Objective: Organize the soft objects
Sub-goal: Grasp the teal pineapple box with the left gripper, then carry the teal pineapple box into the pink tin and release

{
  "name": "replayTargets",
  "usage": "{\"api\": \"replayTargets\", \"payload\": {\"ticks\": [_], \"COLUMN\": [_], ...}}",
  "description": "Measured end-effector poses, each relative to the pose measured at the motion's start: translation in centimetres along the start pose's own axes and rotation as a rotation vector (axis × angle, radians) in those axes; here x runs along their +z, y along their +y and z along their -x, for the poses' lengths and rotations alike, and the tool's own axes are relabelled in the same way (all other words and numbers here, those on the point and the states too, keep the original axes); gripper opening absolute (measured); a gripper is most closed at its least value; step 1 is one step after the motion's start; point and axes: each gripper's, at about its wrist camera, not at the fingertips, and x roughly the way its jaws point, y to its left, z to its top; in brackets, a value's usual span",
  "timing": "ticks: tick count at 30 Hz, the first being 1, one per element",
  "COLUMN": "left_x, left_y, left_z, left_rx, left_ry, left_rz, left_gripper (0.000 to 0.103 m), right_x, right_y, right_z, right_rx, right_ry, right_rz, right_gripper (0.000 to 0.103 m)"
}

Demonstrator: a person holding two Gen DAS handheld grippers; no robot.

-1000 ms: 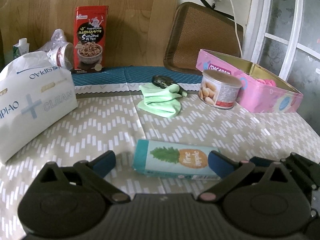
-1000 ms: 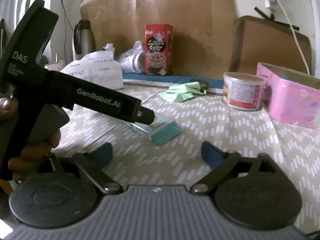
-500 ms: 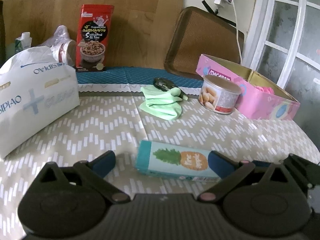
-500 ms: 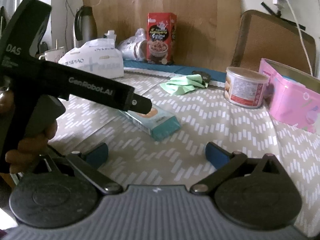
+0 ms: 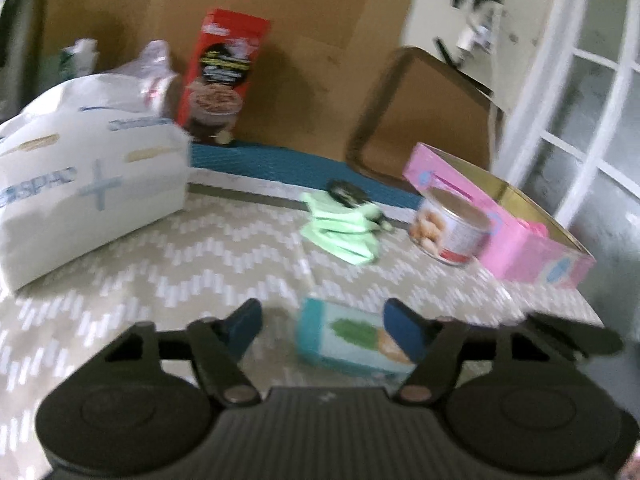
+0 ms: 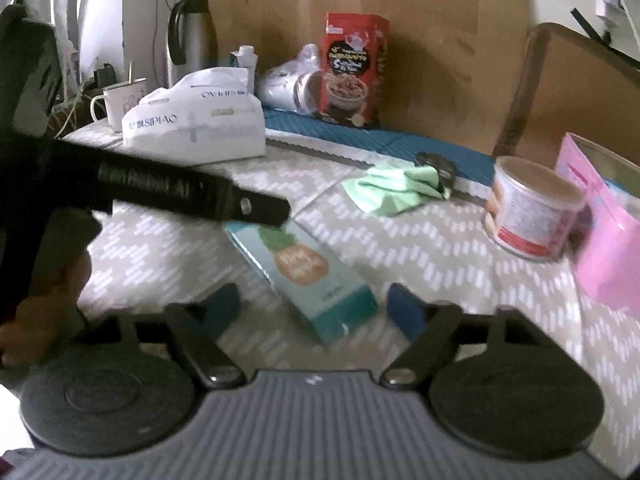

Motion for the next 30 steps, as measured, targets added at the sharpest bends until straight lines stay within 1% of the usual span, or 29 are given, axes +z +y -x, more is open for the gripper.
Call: {"api": "replayTargets", "payload": {"ticks": [1,3,5,7,11,14,16,18,26,30], "left_x": [0.0,-0.1,-0.2,-0.3,-0.5,-1.1,-1.7,-2.2,-2.6,-2.8], "left_y": [-0.3,-1.1,-1.8,-2.2,-2.5,-4.3,-6.3,-8.7,-19.4,-24.0], "left_z": [-0.2,-0.6,-0.8,-0.9,-0.8,-1.0,-1.4,-2.1,-6.8,-9.4], "left_rx": [-0.003,0.002,0.026,0.034,0.003,-0.031,-0.052,-0.086,-0.246,-0.301], "left_ry": [0.014,0.028,0.033,0.039,0.050,0.063,0.071,0.087,0.213,0.248], "left_rz": [-0.016,-0.059,-0.100,-0.124,-0.147,-0.184,-0.216,-0.247,-0.405,-0.470], "left_gripper": [0.062,0.063,0.063,0.063,0.063,0.063,0.063,0.063,0.063,0.064], "right_x": [0.1,0.2,0.0,-0.2,-0.9,-2.2,-3.1,-4.3,-9.5,-11.3], "right_y": [-0.2,-0.5,-0.3,-0.1,-0.2,-1.0,-2.3,-3.6,-8.5,-11.5], "right_z": [-0.2,-0.2,-0.1,0.1,1.1,2.7,4.1,5.8,12.5,14.6], "right_rx": [0.010,0.021,0.018,0.011,-0.006,-0.036,-0.053,-0.091,-0.307,-0.386], "right_ry": [0.001,-0.002,-0.007,-0.014,-0.030,-0.040,-0.045,-0.050,-0.087,-0.110], "right_rz": [-0.009,-0.022,-0.016,-0.005,0.002,-0.001,-0.036,-0.063,-0.154,-0.220], "right_gripper": [0.072,0.068,0.067,0.065,0.063,0.062,0.062,0.062,0.061,0.061]}}
